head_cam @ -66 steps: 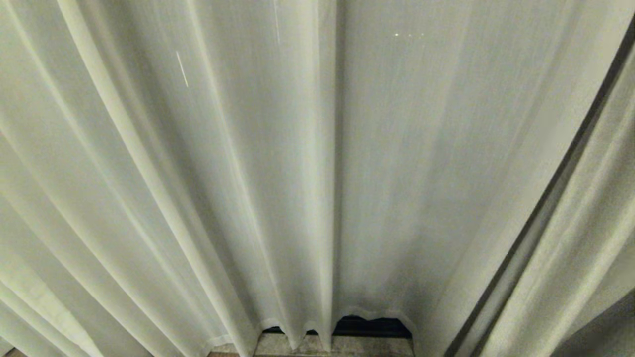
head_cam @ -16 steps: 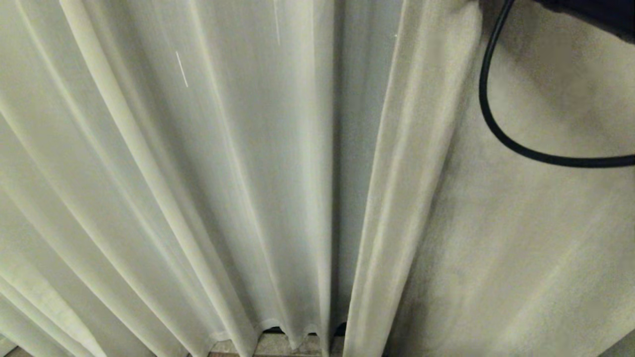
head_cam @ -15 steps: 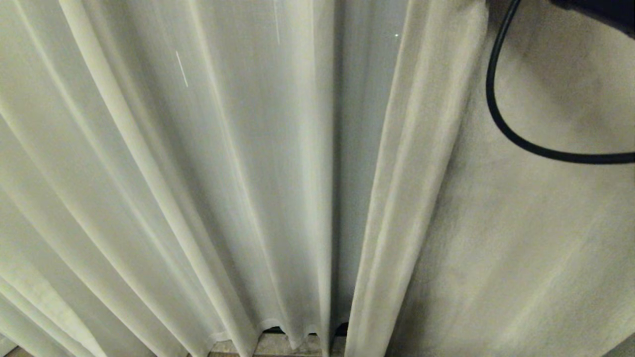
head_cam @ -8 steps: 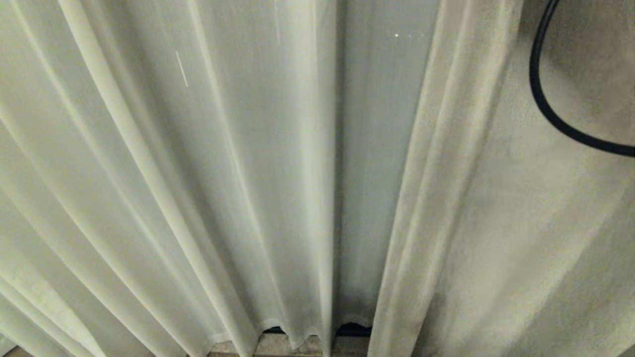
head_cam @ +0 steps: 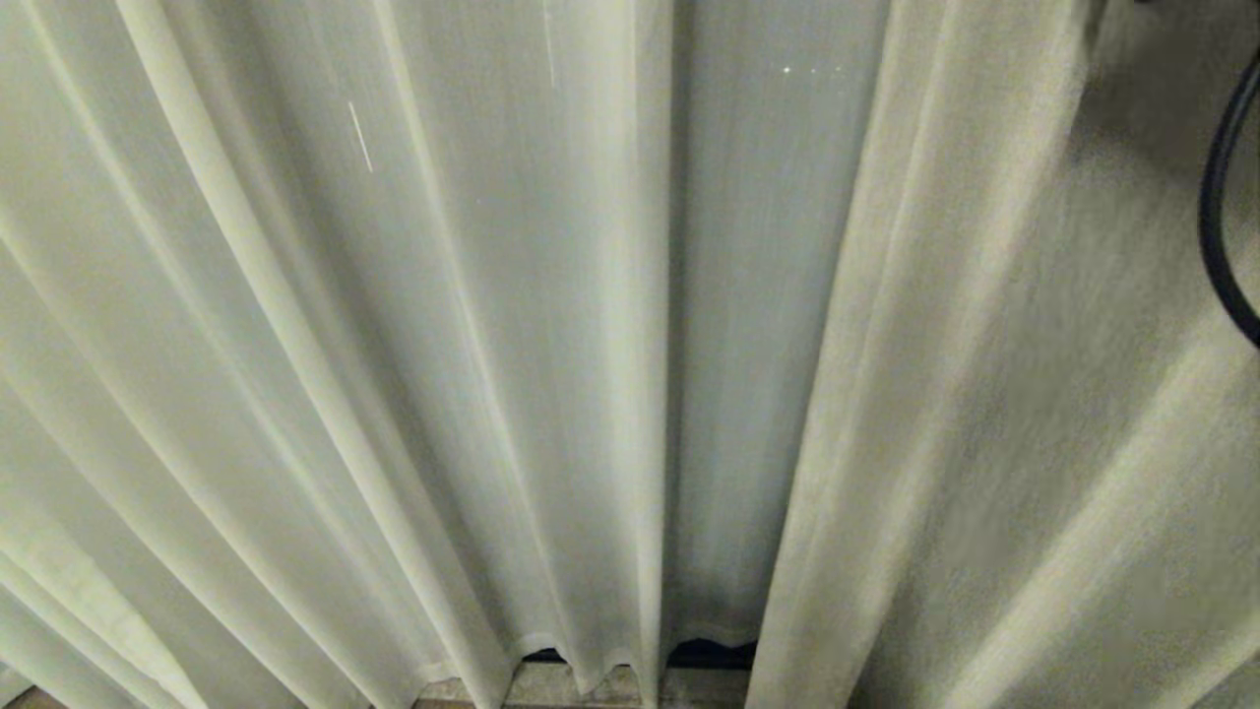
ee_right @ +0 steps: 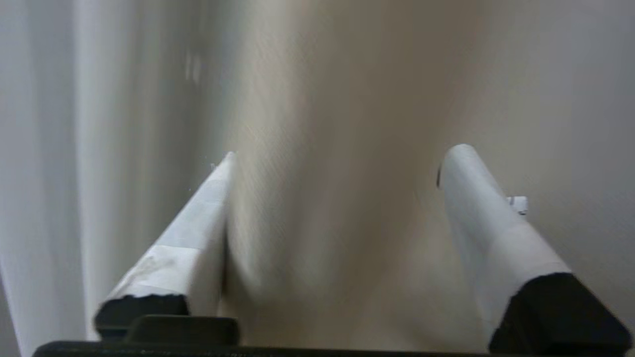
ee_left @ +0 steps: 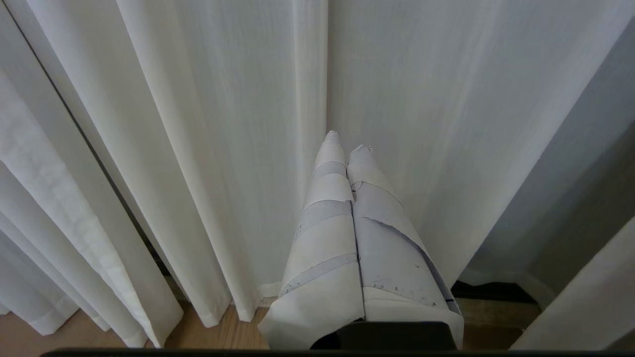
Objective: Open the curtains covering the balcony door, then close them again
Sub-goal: Close the outer curtains on both sides
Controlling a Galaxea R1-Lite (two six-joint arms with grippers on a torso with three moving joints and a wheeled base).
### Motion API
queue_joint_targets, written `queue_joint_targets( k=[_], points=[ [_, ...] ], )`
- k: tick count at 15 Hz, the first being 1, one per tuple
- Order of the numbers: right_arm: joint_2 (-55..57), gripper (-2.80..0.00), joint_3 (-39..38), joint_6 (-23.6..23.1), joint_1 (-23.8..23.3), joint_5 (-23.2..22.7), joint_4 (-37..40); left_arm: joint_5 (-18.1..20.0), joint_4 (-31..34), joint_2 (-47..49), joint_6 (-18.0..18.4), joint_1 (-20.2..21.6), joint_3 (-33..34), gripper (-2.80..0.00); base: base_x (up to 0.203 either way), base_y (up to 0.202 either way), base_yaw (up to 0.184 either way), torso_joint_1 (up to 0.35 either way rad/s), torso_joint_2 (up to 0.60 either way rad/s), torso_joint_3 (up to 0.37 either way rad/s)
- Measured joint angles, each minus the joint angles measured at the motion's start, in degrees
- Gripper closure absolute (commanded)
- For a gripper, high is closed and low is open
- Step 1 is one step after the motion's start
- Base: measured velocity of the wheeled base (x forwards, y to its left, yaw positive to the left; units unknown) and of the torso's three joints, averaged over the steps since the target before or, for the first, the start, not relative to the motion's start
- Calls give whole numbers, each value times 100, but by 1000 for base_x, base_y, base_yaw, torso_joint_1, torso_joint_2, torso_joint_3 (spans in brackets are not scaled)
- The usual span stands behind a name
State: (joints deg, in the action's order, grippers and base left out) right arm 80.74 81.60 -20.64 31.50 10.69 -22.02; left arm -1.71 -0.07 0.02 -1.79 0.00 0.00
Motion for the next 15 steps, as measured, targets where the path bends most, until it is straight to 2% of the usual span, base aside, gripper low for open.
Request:
queue_joint_targets(
  k=[4, 14, 15],
  points=[
    [-831, -280, -1215, 5, -215, -13, 2, 3, 0, 0, -2, 0, 0, 0, 0, 0, 0, 0, 0, 0],
    [-2902, -280, -4554, 269, -254, -7, -212, 2, 0, 0, 0, 0, 0, 0, 0, 0, 0, 0, 0, 0],
    [-3031, -100, -4859, 278, -261, -2, -334, 4, 0, 0, -2, 0, 0, 0, 0, 0, 0, 0, 0, 0]
  ],
)
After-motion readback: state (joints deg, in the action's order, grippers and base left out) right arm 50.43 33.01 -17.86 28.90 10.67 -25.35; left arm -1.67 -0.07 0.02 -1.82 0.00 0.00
